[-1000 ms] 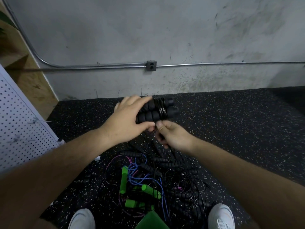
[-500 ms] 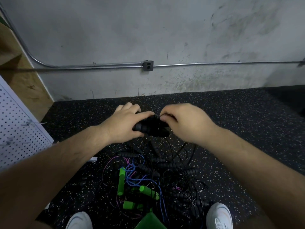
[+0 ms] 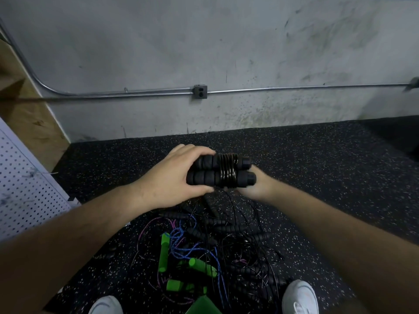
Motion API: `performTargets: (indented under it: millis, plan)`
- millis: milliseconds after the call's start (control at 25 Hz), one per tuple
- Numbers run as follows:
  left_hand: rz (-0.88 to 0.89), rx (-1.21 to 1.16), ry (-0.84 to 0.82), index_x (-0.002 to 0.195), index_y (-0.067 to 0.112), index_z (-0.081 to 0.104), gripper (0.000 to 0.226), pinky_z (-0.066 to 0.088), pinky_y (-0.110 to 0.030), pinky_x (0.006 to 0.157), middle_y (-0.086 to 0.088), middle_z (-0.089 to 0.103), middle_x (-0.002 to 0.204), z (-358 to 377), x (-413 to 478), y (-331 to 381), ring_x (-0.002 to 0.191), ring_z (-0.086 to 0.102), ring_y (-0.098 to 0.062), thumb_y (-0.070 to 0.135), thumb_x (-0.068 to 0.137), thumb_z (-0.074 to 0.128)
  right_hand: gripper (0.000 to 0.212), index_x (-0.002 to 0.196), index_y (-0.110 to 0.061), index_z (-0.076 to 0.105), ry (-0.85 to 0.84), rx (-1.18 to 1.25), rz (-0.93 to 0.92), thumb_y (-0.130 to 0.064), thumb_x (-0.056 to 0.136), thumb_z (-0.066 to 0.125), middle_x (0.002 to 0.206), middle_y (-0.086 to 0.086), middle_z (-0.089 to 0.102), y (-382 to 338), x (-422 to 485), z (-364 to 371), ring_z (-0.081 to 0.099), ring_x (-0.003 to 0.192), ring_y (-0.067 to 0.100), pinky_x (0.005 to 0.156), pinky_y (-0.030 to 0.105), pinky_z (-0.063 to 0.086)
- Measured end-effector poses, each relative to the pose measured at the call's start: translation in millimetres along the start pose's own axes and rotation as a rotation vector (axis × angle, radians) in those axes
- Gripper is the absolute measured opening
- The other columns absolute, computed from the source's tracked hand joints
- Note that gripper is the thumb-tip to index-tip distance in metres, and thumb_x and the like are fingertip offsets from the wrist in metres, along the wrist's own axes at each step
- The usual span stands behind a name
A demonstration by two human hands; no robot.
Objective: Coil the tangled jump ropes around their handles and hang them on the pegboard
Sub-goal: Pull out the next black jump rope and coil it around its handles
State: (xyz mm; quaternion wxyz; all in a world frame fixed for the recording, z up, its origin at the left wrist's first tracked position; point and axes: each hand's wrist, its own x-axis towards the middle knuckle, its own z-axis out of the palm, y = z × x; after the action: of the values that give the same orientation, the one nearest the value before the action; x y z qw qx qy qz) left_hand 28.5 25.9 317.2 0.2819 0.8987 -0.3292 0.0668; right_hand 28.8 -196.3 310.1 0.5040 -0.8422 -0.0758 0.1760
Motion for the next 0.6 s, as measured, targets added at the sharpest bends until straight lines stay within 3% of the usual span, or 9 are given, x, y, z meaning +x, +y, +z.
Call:
performTargets:
  millis: [80,160,320,480,600]
  plan:
    - [-0.042,0.034,0.051,0.134,0.037,0.048,0.069,0.036,-0.027,0.103,0.018,0.052,0.118,3.3,-0.4,-4.1,0.115,0.042,-0.006,0.049,0.074,0.078,0.035,0.076,-0.019,0.058,-0.043,-0.2,0.012,-0.019,0.107,0.041,0.07,-0.003,0.057,7.1,-3.0,24.0,0.054,0.059,0.007,0.061,0.023,0.047]
    - [-0.082,0.08,0.118,0.136,0.034,0.048,0.069,0.034,-0.025,0.101,0.014,0.051,0.117,3.7,0.6,-10.1,0.114,0.04,-0.009,0.049,0.075,0.077,0.039,0.088,-0.019,0.062,-0.083,-0.178,0.016,-0.035,0.109,0.034,0.065,-0.001,0.055,8.7,-4.6,40.0,0.049,0.055,0.013,0.054,0.024,0.044]
    - [-0.131,0.282,0.147,0.143,0.029,0.046,0.073,0.038,-0.035,0.104,0.006,0.05,0.118,0.4,4.3,-26.7,0.116,0.038,-0.015,0.039,0.08,0.079,0.032,0.106,-0.008,0.059,-0.129,-0.211,0.051,-0.032,0.108,0.038,0.071,0.004,0.055,-10.1,-4.3,58.4,0.051,0.057,0.016,0.058,0.035,0.048]
    - [-0.179,0.436,0.098,0.149,0.029,0.042,0.077,0.042,-0.045,0.104,0.002,0.05,0.119,-5.0,6.5,-48.8,0.118,0.04,-0.02,0.04,0.081,0.078,0.03,0.096,-0.008,0.056,-0.207,-0.333,0.044,-0.034,0.106,0.044,0.077,0.007,0.059,-36.7,-18.1,59.4,0.059,0.063,0.023,0.061,0.038,0.054]
    - [-0.135,0.444,0.01,0.147,0.029,0.045,0.079,0.044,-0.046,0.099,0.004,0.05,0.116,-7.9,7.4,-56.3,0.113,0.04,-0.018,0.041,0.078,0.081,0.029,0.085,-0.02,0.056,-0.036,-0.626,-0.137,-0.038,0.105,0.045,0.075,-0.004,0.056,-55.1,-31.9,45.2,0.054,0.064,0.015,0.055,0.027,0.039]
